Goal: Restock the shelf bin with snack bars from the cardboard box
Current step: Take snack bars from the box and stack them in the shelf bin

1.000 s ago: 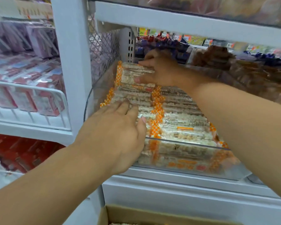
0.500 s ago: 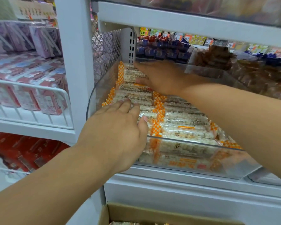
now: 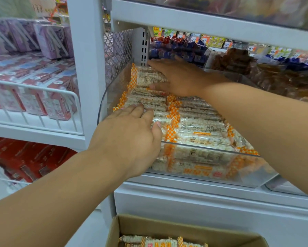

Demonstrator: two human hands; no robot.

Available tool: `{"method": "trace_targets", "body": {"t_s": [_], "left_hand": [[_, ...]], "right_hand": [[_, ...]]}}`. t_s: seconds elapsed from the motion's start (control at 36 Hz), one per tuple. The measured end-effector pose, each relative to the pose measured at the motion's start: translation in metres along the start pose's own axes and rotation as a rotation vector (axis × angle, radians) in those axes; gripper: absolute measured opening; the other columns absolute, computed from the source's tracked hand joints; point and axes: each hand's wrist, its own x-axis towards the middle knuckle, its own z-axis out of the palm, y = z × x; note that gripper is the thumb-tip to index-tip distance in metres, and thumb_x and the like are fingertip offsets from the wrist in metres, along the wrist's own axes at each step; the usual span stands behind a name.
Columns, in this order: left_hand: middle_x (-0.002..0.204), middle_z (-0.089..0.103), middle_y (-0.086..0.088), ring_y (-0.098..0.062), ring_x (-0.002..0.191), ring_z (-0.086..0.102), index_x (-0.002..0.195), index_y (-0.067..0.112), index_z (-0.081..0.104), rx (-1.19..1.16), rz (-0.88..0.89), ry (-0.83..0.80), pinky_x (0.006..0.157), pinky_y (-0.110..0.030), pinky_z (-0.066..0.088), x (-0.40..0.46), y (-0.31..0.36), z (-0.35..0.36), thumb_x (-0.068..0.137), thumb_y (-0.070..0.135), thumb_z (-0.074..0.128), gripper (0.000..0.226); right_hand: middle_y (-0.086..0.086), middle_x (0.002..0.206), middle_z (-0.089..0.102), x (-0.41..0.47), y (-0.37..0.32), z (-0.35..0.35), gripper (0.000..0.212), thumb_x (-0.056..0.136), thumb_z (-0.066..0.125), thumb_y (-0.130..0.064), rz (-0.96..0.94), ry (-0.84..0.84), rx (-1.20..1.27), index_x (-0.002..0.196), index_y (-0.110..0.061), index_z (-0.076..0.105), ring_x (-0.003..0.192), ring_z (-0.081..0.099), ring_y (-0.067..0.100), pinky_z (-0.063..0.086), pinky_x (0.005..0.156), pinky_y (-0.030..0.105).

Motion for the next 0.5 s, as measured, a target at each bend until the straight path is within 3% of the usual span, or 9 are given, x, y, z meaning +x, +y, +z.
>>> {"method": "trace_targets", "body": {"t_s": [0.19, 0.33, 0.44, 0.5], "left_hand": [[0.165, 0.024, 0.000, -0.018, 0.152, 0.019, 0.158, 0.021, 0.024, -0.021, -0.007, 0.000, 0.123, -0.031, 0.013, 0.001, -0.001, 0.001, 0.086, 0.045, 0.000, 0.079], [0.165, 0.024, 0.000, -0.017, 0.152, 0.017, 0.158, 0.021, 0.025, -0.048, -0.001, -0.009, 0.124, -0.032, 0.012, 0.000, -0.002, 0.001, 0.094, 0.045, 0.003, 0.072], [0.164, 0.027, 0.000, -0.017, 0.152, 0.020, 0.158, 0.021, 0.027, -0.040, -0.001, -0.010, 0.122, -0.032, 0.014, 0.000, -0.001, 0.001, 0.096, 0.045, 0.005, 0.069], [0.163, 0.030, 0.000, -0.018, 0.151, 0.022, 0.157, 0.021, 0.029, -0.039, -0.011, 0.003, 0.122, -0.032, 0.014, 0.001, -0.001, 0.002, 0.098, 0.043, 0.007, 0.067]], "right_hand": [[-0.003, 0.168, 0.012, -0.020, -0.008, -0.008, 0.078, 0.098, 0.046, -0.060, 0.044, 0.016, 0.081, 0.161, -0.031, 0.010, 0.154, 0.011, 0.018, 0.004, 0.126, 0.043], [-0.006, 0.168, 0.012, -0.040, -0.018, -0.009, 0.071, 0.101, 0.045, -0.054, 0.105, -0.004, 0.133, 0.160, -0.036, 0.011, 0.154, 0.012, 0.019, 0.012, 0.124, 0.038], [-0.006, 0.164, 0.027, -0.044, -0.016, -0.001, 0.052, 0.106, 0.043, -0.042, 0.181, 0.055, 0.246, 0.156, -0.039, 0.029, 0.151, 0.025, 0.022, 0.023, 0.123, 0.043], [-0.006, 0.165, 0.025, -0.043, -0.013, 0.002, 0.047, 0.107, 0.042, -0.040, 0.203, 0.084, 0.286, 0.154, -0.038, 0.035, 0.152, 0.022, 0.023, 0.019, 0.124, 0.046]]}}
